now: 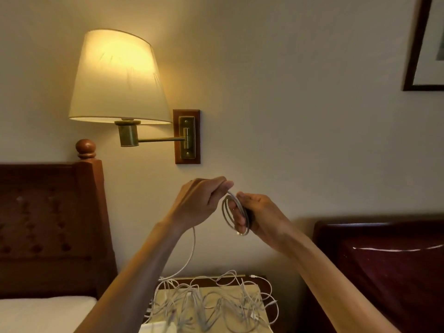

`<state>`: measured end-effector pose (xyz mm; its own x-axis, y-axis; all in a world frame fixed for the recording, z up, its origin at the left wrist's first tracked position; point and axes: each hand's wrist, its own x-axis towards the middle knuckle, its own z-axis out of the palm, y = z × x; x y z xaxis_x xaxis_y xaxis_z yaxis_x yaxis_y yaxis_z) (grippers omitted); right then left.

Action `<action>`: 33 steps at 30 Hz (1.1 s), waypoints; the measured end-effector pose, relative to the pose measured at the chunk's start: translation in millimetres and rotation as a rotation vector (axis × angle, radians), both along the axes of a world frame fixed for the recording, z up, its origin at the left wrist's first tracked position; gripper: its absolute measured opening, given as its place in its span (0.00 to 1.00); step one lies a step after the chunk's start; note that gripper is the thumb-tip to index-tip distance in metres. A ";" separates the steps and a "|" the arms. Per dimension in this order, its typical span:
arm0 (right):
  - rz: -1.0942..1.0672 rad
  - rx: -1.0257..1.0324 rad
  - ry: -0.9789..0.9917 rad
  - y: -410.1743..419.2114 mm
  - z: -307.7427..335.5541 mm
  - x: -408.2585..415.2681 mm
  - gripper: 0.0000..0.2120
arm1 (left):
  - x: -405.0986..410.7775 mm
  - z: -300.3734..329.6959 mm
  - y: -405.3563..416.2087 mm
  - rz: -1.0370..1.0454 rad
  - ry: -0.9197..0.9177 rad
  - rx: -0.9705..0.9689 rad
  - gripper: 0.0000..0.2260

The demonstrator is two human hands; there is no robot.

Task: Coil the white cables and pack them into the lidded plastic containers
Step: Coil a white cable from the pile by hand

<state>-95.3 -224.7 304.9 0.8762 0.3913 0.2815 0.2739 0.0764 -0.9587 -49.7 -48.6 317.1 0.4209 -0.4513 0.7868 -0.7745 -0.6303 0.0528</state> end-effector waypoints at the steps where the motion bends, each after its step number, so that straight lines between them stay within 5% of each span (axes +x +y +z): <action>1: 0.037 0.025 0.033 0.0 1.3 -1.8 0.18 | 3.0 -3.5 0.5 -0.040 0.026 -0.052 0.16; 5: 0.135 0.188 0.143 -5.2 7.4 -5.6 0.17 | 14.4 -28.0 7.6 -0.191 0.128 -0.233 0.14; 9: 0.156 0.417 0.202 -15.4 20.7 -1.2 0.17 | 23.2 -83.7 20.5 -0.059 0.229 -0.364 0.19; 13: 0.030 0.455 0.173 -13.2 20.4 11.3 0.16 | -10.3 -117.3 11.1 0.163 0.414 0.042 0.15; 16: -0.146 0.226 0.014 -2.2 -2.2 18.7 0.17 | -54.6 -90.6 -14.2 0.178 0.556 0.396 0.17; 19: -0.177 0.045 -0.094 7.9 -26.7 17.5 0.17 | -83.7 -45.0 -20.5 0.159 0.484 0.456 0.18; 23: -0.194 -0.174 -0.193 10.7 -37.7 5.8 0.18 | -76.5 -6.8 -1.4 0.202 0.165 0.401 0.17; 28: -0.065 -0.148 -0.088 7.2 -32.4 2.4 0.19 | -40.0 4.0 17.2 0.112 0.138 0.382 0.11; 33: 0.132 0.072 0.143 0.4 -13.4 2.1 0.17 | -6.4 -10.9 27.5 -0.152 0.160 0.073 0.11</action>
